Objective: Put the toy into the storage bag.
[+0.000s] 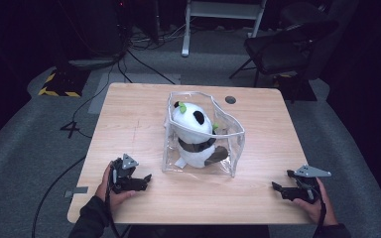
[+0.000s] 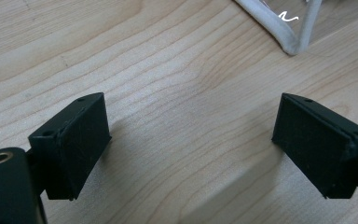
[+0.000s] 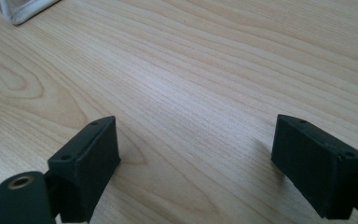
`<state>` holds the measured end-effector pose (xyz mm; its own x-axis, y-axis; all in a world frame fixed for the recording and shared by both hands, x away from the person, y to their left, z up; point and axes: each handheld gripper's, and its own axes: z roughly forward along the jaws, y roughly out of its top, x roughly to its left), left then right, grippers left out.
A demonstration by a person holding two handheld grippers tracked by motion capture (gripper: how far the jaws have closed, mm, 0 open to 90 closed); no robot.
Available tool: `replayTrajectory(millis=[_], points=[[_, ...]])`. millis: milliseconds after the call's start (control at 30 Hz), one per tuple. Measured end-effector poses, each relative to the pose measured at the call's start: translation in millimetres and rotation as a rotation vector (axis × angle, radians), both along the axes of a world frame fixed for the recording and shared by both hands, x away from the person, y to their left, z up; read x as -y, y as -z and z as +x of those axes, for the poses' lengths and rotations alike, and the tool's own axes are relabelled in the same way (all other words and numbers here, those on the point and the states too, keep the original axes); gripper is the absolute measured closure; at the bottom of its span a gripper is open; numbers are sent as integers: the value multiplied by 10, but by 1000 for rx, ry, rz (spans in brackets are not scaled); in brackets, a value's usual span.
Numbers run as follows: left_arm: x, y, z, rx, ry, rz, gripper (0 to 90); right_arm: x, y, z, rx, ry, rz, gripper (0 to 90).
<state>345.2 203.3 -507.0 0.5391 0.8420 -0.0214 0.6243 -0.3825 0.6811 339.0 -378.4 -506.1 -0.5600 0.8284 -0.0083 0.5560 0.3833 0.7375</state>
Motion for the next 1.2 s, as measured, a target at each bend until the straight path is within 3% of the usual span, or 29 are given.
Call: replayTrajectory(millis=[1200], points=[[33, 1, 55, -8, 33, 1, 79, -9, -1, -14, 17, -5, -9, 163]])
